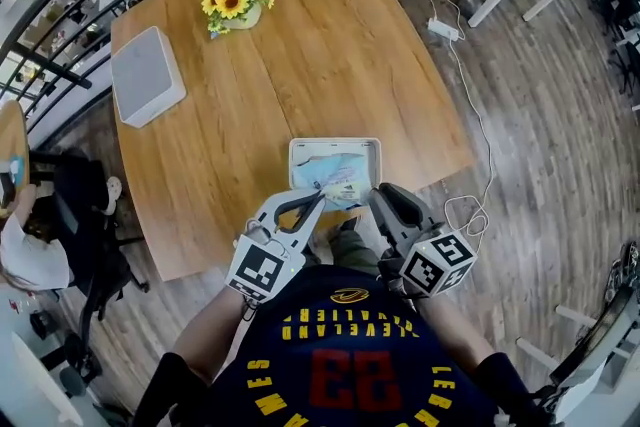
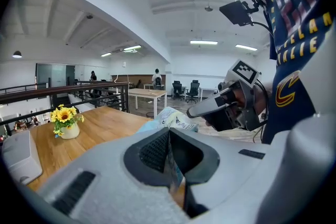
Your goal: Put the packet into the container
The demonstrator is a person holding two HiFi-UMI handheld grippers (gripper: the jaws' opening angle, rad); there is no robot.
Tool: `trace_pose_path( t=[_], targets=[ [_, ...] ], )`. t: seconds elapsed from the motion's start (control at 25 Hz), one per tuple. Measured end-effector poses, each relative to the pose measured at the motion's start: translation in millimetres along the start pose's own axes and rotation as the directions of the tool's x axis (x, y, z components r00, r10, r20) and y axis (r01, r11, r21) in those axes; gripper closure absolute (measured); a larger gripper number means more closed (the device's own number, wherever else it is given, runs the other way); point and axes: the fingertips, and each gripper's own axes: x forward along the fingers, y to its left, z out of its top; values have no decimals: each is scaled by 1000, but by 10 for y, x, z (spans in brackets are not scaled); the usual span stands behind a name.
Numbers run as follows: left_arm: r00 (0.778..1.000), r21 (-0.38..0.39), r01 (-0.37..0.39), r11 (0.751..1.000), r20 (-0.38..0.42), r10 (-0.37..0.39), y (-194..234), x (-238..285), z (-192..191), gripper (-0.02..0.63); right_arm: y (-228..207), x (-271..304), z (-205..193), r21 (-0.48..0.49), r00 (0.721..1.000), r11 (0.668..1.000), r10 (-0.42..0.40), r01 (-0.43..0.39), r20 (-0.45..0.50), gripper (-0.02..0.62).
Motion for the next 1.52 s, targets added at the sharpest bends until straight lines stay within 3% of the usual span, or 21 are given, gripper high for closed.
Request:
trace_pose_path(
  t=[0.28,0.56,0.72,1.52],
  targets=[
    [1000,15,10,1000,-15,-10,87,207,-63,600,-154,260,-42,50,995,997,58,-54,-87,517],
    [997,15,4,1000,-74,-3,164,373,-284,600,-324,390,-118,-11,989,1000,13,-15,-145,571],
    [997,-16,-5,1000,-77,4,247,441,-352,600,-386,490,-156,-25,988,1000,-3,0,-155,575],
    [989,-20,36,999,-139,-38,347,687,-743,598,-676,704,-434,-35,979,998,-62,56,-194,577]
  ],
)
